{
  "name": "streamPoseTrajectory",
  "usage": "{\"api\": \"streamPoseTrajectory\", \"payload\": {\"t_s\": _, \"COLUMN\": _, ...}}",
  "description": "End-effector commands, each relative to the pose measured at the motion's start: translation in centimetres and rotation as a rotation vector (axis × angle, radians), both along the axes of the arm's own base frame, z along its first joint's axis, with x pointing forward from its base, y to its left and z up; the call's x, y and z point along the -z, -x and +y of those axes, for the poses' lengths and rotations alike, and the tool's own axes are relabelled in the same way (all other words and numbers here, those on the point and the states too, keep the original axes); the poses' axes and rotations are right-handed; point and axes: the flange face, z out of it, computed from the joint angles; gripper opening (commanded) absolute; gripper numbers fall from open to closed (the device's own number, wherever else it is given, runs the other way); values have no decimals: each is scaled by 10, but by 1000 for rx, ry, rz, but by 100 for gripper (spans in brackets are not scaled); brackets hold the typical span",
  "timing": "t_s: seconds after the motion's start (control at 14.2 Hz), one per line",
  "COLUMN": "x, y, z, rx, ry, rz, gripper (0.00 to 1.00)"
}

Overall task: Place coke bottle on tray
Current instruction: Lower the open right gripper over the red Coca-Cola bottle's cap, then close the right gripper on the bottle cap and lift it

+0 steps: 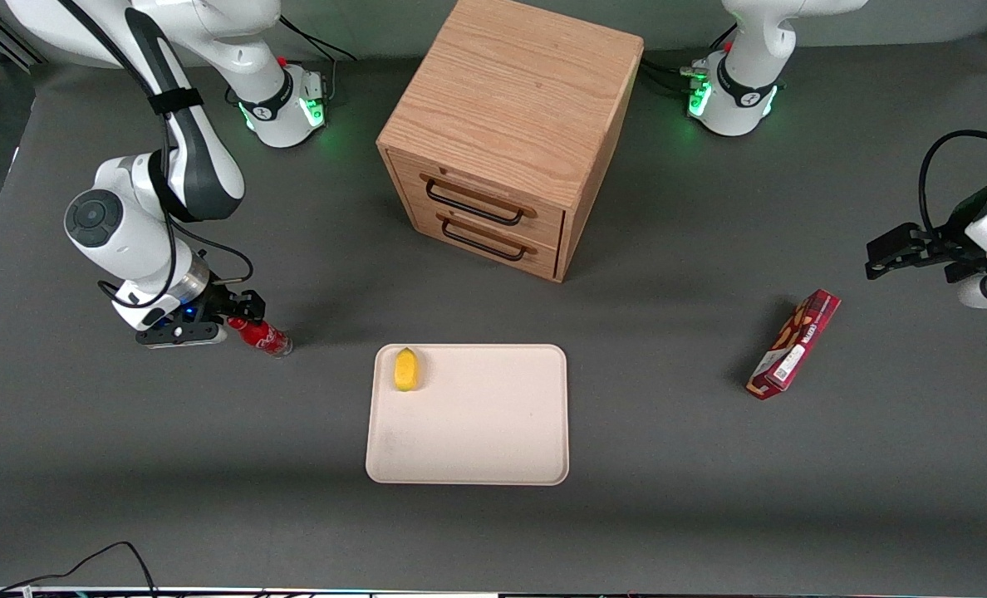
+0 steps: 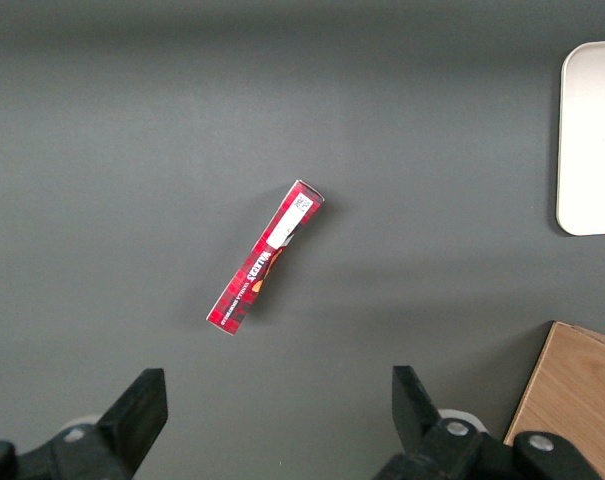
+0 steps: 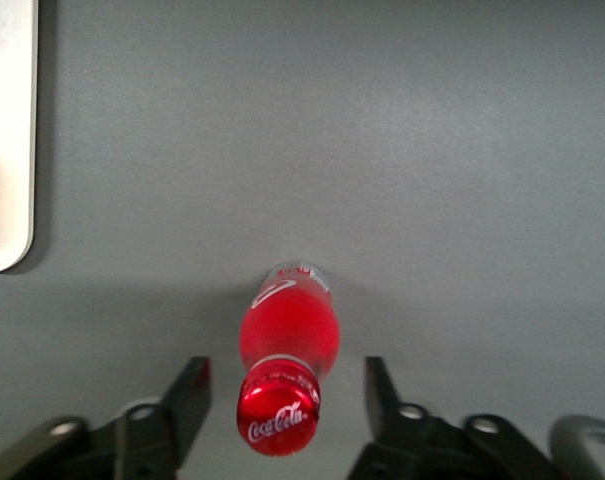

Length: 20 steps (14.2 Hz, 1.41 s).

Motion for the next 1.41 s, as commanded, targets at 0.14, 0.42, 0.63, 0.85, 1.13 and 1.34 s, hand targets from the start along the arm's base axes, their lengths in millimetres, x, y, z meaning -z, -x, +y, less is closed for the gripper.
{"api": "streamPoseTrajectory", "payload": {"t_s": 0.14, "x": -12, "y": 2, "z": -1, "rx": -22, "ry": 13, "rz": 7, "gripper": 0}}
{"api": "streamPoseTrajectory", "payload": {"t_s": 0.42, "x": -82, "y": -18, "z": -10, "rx": -1, "ry": 22, "rz": 28, "gripper": 0}}
{"api": "streamPoseTrajectory", "payload": {"t_s": 0.63, "x": -164, "y": -44, "z": -13, "rx": 22, "ry": 27, "rz": 81, "gripper": 0}}
{"api": "streamPoseTrajectory", "payload": {"t_s": 0.85, "x": -230, "y": -71, "z": -15, "rx": 38, "ry": 20, "rz": 146, "gripper": 0}}
{"api": "streamPoseTrajectory", "payload": {"t_s": 1.13, "x": -270, "y": -99, "z": -9, "rx": 47, "ry": 20, "rz": 189, "gripper": 0}}
{"api": "streamPoseTrajectory", "payload": {"t_s": 1.34, "x": -242, "y": -116, "z": 25, "rx": 41, "ry": 31, "rz": 202, "gripper": 0}}
